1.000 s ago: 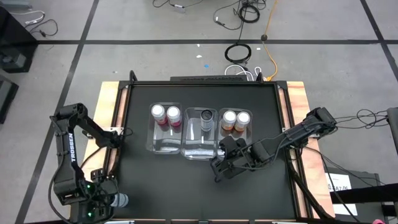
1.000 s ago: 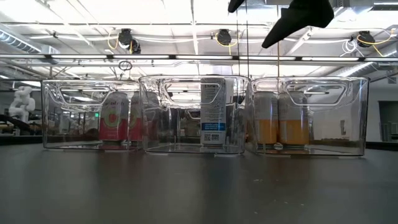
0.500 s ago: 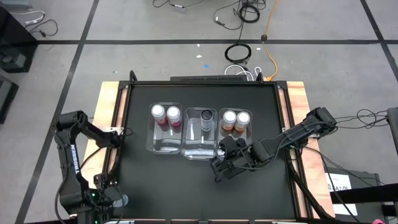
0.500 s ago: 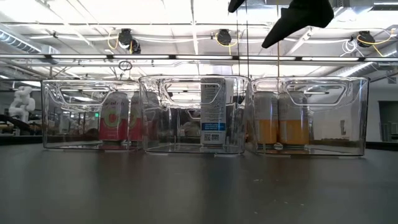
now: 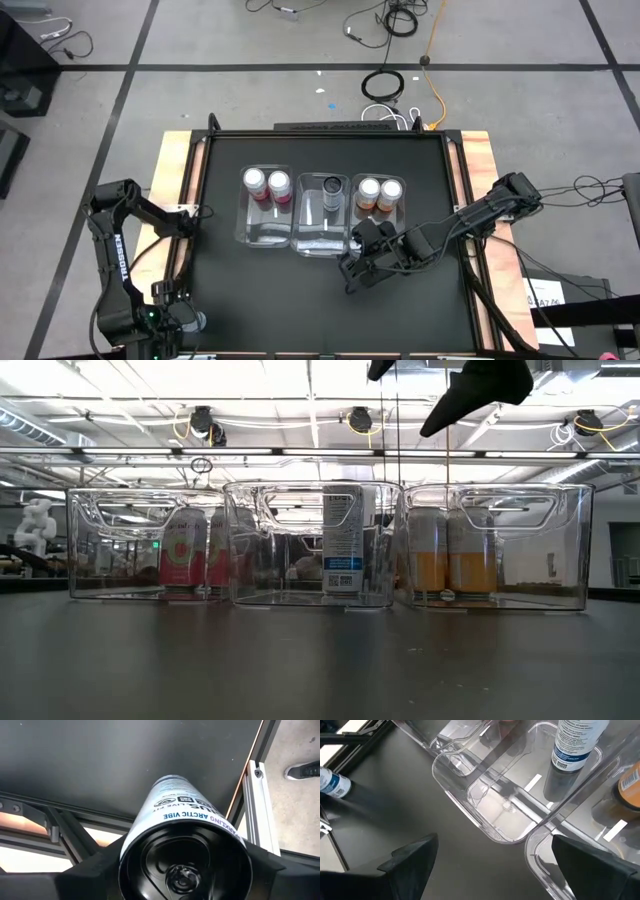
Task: Sort soda cans
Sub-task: Put the left white and blue soda can in the center transparent bin
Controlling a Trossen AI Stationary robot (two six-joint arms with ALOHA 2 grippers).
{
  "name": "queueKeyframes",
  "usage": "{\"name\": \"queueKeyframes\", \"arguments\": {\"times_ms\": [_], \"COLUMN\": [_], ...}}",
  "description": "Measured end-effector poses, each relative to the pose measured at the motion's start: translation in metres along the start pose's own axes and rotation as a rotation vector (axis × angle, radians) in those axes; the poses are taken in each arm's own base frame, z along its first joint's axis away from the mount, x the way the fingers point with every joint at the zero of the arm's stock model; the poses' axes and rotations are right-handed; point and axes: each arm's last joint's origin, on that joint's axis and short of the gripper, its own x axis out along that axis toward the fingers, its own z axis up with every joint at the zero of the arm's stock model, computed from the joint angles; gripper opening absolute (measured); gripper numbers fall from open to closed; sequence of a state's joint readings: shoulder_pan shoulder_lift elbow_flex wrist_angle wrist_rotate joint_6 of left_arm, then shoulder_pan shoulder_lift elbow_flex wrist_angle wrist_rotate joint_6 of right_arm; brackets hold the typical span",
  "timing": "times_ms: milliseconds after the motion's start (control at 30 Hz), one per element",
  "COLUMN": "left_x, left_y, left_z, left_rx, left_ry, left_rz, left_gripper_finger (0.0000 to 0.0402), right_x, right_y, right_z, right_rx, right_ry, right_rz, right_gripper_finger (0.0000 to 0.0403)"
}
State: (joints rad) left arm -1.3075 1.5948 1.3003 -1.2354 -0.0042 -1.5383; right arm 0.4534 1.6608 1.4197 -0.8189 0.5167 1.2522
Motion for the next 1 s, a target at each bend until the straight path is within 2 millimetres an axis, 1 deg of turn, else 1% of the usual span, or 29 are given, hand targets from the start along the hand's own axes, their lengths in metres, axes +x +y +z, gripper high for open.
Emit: {"name": "queueKeyframes", "arguments": {"times_ms": [100,233,400,533,633,800,900,1000], "left_x": [0.0,0.0,-0.006,-0.013,-0.018,-0.028,-0.039,-0.054], "left_y": [0.0,0.001,0.005,0.009,0.014,0.026,0.036,0.045], "left_z": [0.003,0.009,0.02,0.033,0.046,0.071,0.088,0.107], "left_rx": [-0.01,-0.06,-0.126,-0.174,-0.224,-0.326,-0.39,-0.431], "left_ry": [0.003,0.008,0.016,0.014,0.012,-0.003,-0.025,-0.103], "left_rz": [0.0,0.0,-0.019,-0.041,-0.061,-0.112,-0.148,-0.197], "left_gripper_finger": [0.0265,0.0283,0.0291,0.0293,0.0293,0.0294,0.0294,0.0294], "right_x": [0.0,-0.005,-0.024,-0.043,-0.056,-0.071,-0.077,-0.081], "right_y": [0.0,-0.001,-0.007,-0.016,-0.025,-0.04,-0.045,-0.048], "right_z": [0.0,0.002,0.01,0.013,0.012,0.006,0.0,-0.008], "right_rx": [-0.032,-0.073,-0.122,-0.179,-0.228,-0.308,-0.356,-0.408], "right_ry": [0.001,-0.002,-0.014,-0.009,0.01,0.058,0.107,0.17], "right_rz": [-0.001,0.011,0.04,0.042,0.018,-0.054,-0.072,-0.087], "right_gripper_finger": [0.0384,0.0384,0.0384,0.0384,0.0384,0.0384,0.0384,0.0384]}}
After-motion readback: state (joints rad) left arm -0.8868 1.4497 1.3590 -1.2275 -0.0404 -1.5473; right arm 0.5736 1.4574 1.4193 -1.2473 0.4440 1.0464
